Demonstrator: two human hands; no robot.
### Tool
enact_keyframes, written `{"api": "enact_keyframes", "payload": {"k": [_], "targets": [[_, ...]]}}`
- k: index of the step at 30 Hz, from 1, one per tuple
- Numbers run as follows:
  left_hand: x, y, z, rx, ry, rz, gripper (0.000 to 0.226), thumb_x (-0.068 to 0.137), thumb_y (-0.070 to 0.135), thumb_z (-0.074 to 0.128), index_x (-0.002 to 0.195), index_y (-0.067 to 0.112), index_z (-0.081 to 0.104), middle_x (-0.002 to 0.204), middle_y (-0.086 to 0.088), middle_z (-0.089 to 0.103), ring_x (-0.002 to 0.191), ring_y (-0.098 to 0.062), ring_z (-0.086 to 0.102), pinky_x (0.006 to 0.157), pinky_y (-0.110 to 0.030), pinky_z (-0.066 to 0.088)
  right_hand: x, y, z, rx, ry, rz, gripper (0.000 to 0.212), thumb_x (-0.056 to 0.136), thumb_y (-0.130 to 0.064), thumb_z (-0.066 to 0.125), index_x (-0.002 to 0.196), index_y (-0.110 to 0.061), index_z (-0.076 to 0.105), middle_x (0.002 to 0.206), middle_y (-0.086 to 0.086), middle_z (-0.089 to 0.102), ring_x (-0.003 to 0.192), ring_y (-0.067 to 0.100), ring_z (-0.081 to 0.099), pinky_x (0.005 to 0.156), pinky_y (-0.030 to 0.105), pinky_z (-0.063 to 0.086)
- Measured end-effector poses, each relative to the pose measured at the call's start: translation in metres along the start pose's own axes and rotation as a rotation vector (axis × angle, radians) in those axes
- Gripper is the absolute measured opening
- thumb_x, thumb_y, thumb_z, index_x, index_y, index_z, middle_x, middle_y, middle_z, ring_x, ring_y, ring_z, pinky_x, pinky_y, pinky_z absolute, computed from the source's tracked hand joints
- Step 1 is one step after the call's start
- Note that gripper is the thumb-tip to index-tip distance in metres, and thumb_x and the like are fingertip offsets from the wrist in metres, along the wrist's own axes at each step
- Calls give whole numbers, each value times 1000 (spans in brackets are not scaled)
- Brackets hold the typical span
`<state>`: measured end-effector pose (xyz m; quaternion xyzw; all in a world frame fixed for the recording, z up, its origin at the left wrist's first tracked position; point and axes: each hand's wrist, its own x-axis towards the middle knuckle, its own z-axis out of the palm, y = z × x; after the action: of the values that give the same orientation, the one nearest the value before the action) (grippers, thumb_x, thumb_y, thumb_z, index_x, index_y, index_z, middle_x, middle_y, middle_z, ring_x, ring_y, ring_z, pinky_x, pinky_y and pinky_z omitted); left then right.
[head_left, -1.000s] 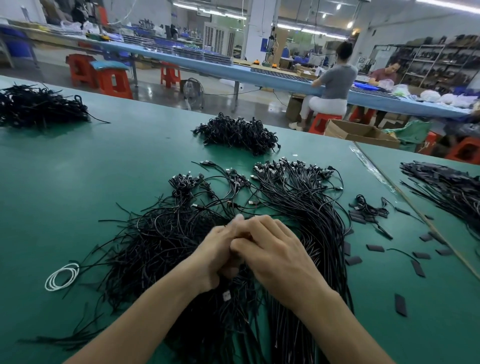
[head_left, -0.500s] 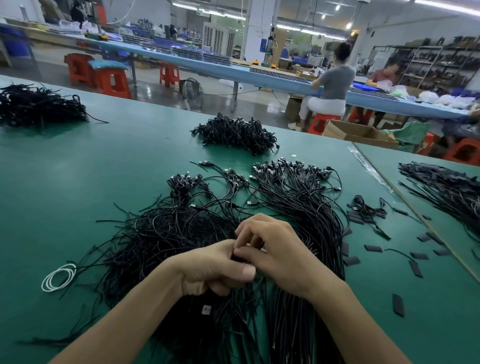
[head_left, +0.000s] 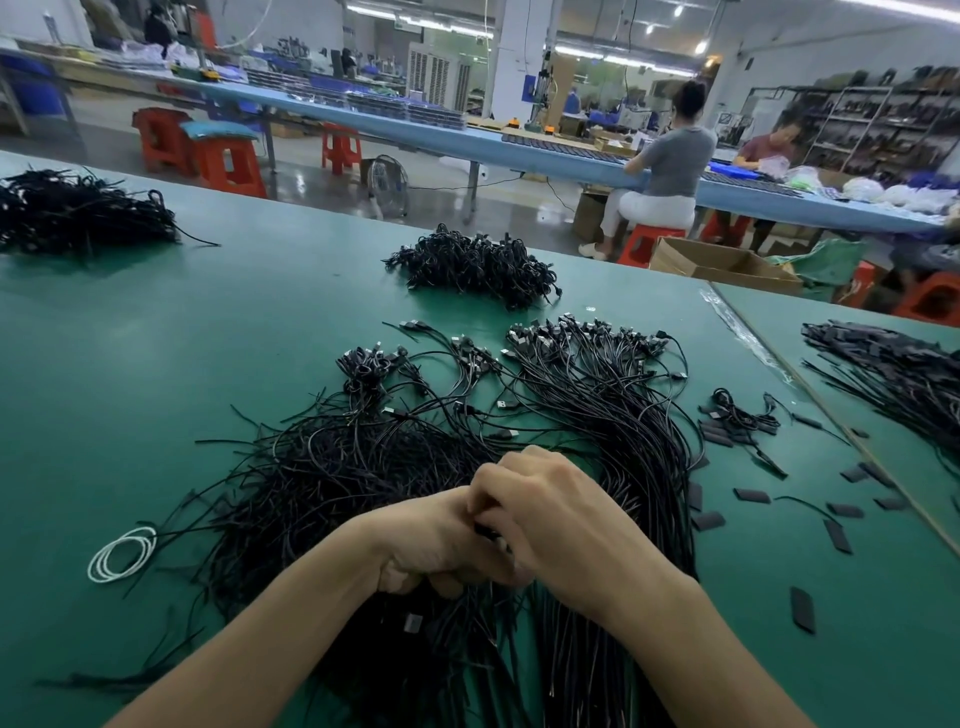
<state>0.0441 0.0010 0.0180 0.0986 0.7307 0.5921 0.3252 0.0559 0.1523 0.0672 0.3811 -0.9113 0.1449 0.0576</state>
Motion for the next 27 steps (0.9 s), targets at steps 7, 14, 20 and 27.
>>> {"api": "enact_keyframes", "payload": {"k": [7,14,20,27], "targets": [[7,-1,7,-26,141,21,22,81,-5,58,93,13,61,59,6,53,46,-4,42,42,-19,33,0,-1,7,-100,16,20,28,87,-4,58,101,-22,42,95,-3,55,90,18,44,80,26,39],[11,7,10,-525,148,250,30,87,-9,43,98,9,66,74,-3,56,60,-11,46,50,-21,38,-1,9,16,174,322,243,23,95,-7,57,90,-25,44,85,-11,54,81,9,48,72,22,42],[18,6,18,-570,314,468,24,97,5,57,120,10,63,112,-12,71,99,-25,67,89,-34,54,2,17,18,756,649,544,24,91,-5,68,83,-22,53,80,-1,67,74,12,65,71,26,56],[14,1,14,-142,662,497,20,79,42,72,90,28,64,73,1,66,63,-14,60,57,-24,48,2,12,11,1286,590,513,24,92,7,61,83,-11,49,67,-6,67,64,3,63,65,16,52]]}}
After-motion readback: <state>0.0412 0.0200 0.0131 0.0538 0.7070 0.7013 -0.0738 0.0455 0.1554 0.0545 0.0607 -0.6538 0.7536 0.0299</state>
